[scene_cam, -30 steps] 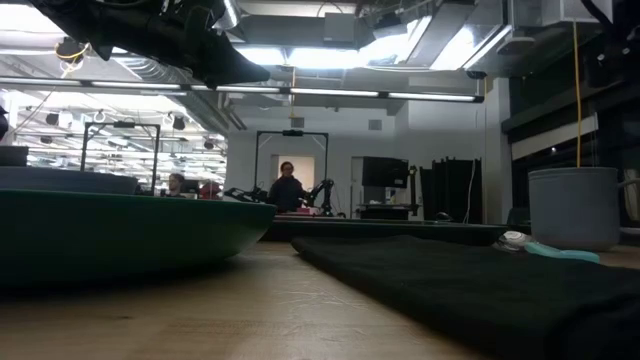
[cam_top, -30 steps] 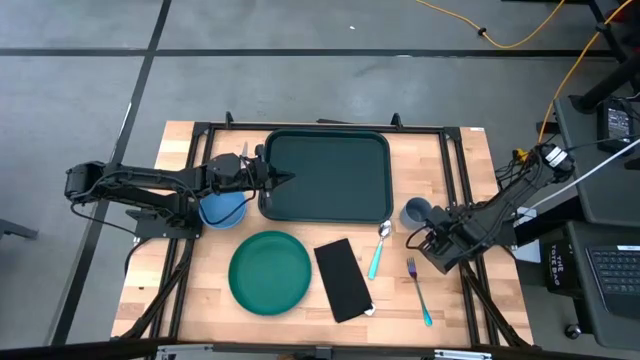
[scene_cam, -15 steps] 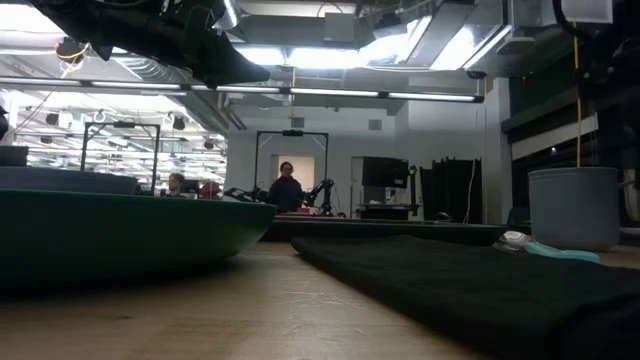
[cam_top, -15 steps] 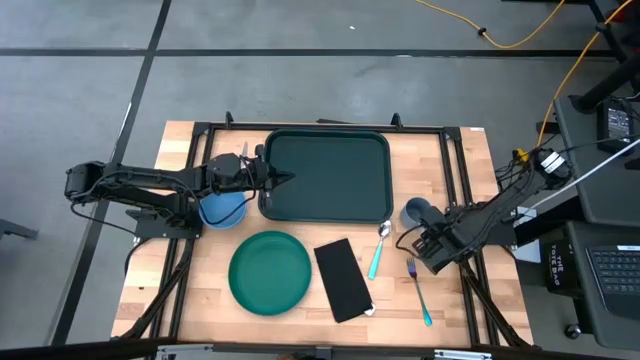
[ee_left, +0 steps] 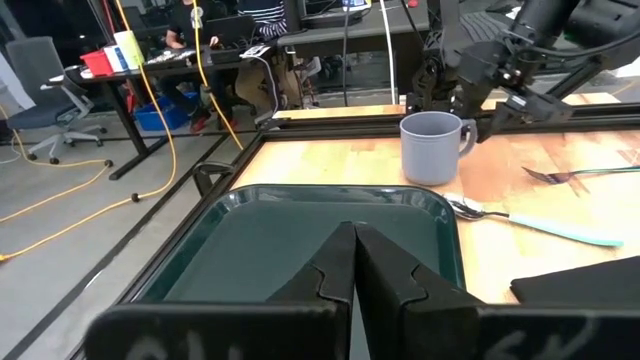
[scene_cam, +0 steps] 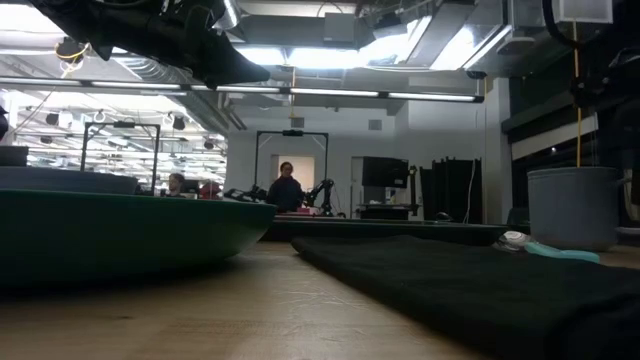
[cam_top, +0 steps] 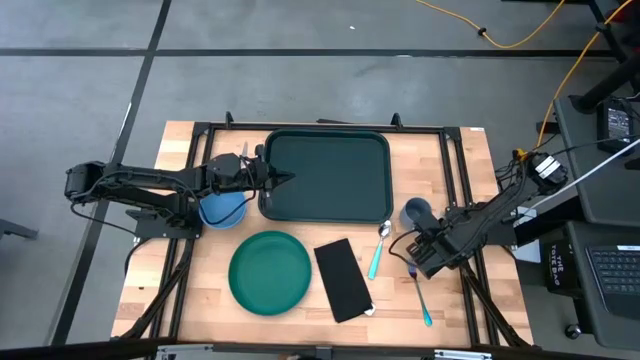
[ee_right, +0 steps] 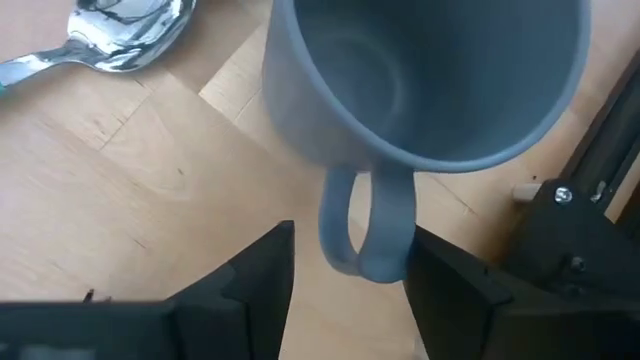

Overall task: Set up tray
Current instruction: Put the gray cup on the black tray

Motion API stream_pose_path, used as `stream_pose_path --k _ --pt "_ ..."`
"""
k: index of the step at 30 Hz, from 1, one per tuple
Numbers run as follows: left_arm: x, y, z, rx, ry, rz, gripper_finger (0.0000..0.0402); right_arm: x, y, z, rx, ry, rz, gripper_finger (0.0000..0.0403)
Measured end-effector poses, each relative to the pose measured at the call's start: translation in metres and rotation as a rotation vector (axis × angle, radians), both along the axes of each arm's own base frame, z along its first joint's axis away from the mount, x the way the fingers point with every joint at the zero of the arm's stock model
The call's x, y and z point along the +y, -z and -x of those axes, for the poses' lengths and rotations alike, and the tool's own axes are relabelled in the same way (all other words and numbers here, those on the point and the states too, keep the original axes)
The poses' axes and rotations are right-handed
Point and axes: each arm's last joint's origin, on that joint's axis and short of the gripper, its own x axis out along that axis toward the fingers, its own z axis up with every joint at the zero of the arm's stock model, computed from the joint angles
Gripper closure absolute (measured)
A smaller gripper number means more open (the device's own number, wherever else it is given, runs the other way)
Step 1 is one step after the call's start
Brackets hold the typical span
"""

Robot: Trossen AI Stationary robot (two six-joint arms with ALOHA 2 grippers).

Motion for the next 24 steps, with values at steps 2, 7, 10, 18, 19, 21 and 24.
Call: stream_pose_path --k 2,7,10,18,19,21,24 --pt "0.0000 0.0000 0.0000 0.000 0.000 0.000 0.0398 -0.0005 -0.0002 -0.0003 -0.013 -0.003 0.017 0.0221" --pt "0.0000 0.0000 0.0000 0.000 0.000 0.000 0.0398 -0.0004 0.0000 0.0001 0.004 0.004 -0.001 0.0221" --pt "0.0000 0.0000 0.0000 0.000 0.001 -0.001 0.0398 0.0004 0.0003 0.0001 0.009 0.019 -0.023 0.0222" --pt "0.0004 0.0000 0.0001 0.017 -0.002 -0.060 0.0398 0.0007 0.0004 -0.0004 -0.010 0.057 -0.029 0.0256" --pt "0.0004 0.0000 0.0001 0.017 -0.001 -0.060 0.0398 0.0007 0.0004 -0.0004 -0.011 0.057 -0.029 0.0264" --pt "0.0004 0.0000 0.0001 0.017 -0.002 -0.060 0.0398 0.0007 0.0004 -0.0004 -0.012 0.058 -0.029 0.0280" --pt "0.0004 0.0000 0.0001 0.017 -0.002 -0.060 0.0398 0.0005 0.0003 -0.0007 -0.021 0.058 -0.021 0.0307"
